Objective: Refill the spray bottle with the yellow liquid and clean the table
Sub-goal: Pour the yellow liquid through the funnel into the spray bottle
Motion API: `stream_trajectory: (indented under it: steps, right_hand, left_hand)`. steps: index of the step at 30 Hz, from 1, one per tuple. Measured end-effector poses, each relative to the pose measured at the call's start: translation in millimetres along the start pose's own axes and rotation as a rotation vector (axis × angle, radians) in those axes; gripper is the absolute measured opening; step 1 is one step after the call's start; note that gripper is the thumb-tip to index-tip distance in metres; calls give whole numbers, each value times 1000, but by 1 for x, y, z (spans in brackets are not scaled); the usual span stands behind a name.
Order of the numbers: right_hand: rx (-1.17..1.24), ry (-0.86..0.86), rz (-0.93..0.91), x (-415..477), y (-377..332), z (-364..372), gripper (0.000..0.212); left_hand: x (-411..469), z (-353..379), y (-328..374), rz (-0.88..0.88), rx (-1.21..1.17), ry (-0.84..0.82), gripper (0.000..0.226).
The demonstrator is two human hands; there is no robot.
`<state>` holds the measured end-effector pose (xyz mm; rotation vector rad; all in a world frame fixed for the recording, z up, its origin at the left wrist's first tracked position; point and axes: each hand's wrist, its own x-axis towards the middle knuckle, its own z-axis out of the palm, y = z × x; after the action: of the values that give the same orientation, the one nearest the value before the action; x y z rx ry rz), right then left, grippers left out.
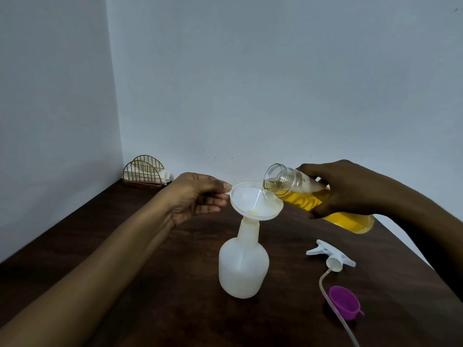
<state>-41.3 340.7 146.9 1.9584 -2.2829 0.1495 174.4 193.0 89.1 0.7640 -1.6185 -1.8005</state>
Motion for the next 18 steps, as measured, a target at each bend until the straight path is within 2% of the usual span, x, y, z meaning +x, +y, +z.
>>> stream_trajectory:
  steps: [5, 18]
  right_hand:
    - [-4, -10, -4, 0, 0, -1, 53]
    - [-17, -16, -1, 2, -1, -3, 55]
  left_hand:
    - [0, 0, 0, 3, 0, -2, 7]
    - [-1, 0, 0, 6, -1, -3, 7]
